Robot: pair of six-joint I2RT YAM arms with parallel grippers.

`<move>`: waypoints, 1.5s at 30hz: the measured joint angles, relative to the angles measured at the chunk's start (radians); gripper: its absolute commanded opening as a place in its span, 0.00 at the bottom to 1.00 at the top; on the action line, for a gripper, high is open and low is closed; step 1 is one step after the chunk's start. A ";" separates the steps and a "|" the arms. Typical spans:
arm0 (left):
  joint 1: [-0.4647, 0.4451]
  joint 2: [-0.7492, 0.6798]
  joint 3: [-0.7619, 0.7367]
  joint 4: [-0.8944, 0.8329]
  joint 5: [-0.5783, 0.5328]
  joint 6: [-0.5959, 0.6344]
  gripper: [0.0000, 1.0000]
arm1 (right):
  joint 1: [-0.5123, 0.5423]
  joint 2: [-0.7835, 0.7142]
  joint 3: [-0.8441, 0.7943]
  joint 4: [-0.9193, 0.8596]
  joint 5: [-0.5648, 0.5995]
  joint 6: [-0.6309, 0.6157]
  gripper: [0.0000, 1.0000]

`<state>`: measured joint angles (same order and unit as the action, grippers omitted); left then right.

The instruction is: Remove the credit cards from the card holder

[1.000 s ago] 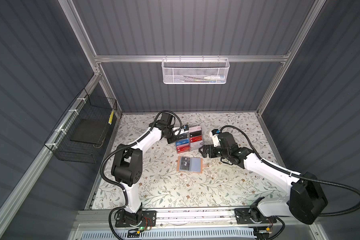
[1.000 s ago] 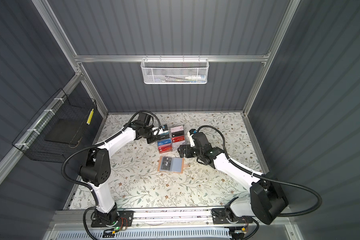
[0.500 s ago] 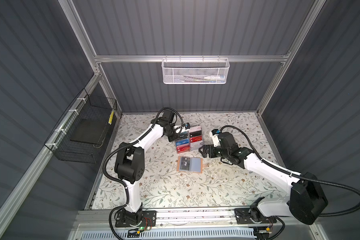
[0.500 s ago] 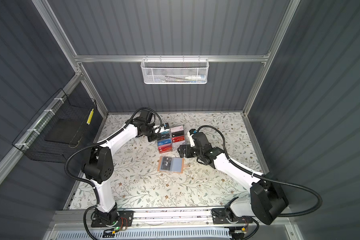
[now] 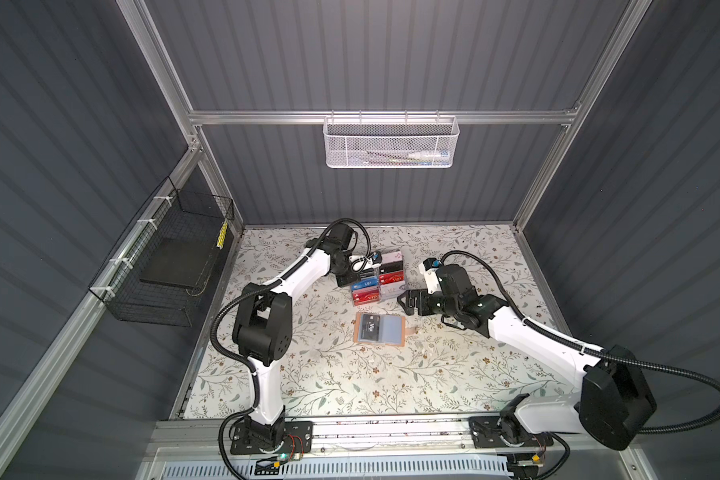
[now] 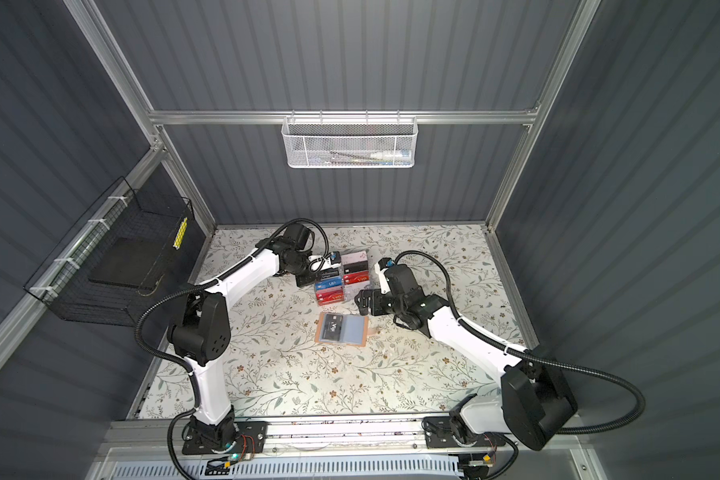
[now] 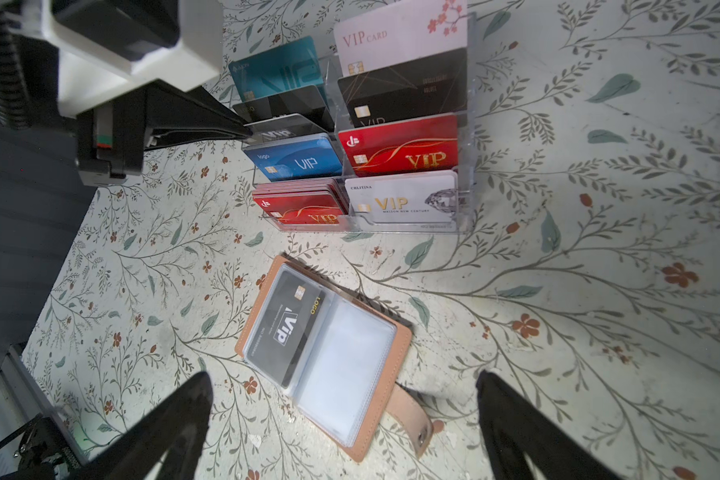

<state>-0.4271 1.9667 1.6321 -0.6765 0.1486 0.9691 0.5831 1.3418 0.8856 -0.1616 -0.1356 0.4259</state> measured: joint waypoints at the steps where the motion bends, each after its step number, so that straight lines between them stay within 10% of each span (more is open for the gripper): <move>1: 0.000 0.000 0.002 0.000 0.000 0.000 0.00 | 0.000 -0.003 0.000 0.000 0.000 0.000 0.99; 45: -0.013 0.032 0.030 0.026 0.007 -0.037 0.14 | 0.000 -0.009 0.000 0.000 -0.018 0.000 0.99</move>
<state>-0.4400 1.9987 1.6619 -0.6502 0.1558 0.9318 0.5831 1.3331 0.8856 -0.1616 -0.1535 0.4259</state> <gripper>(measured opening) 0.130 0.989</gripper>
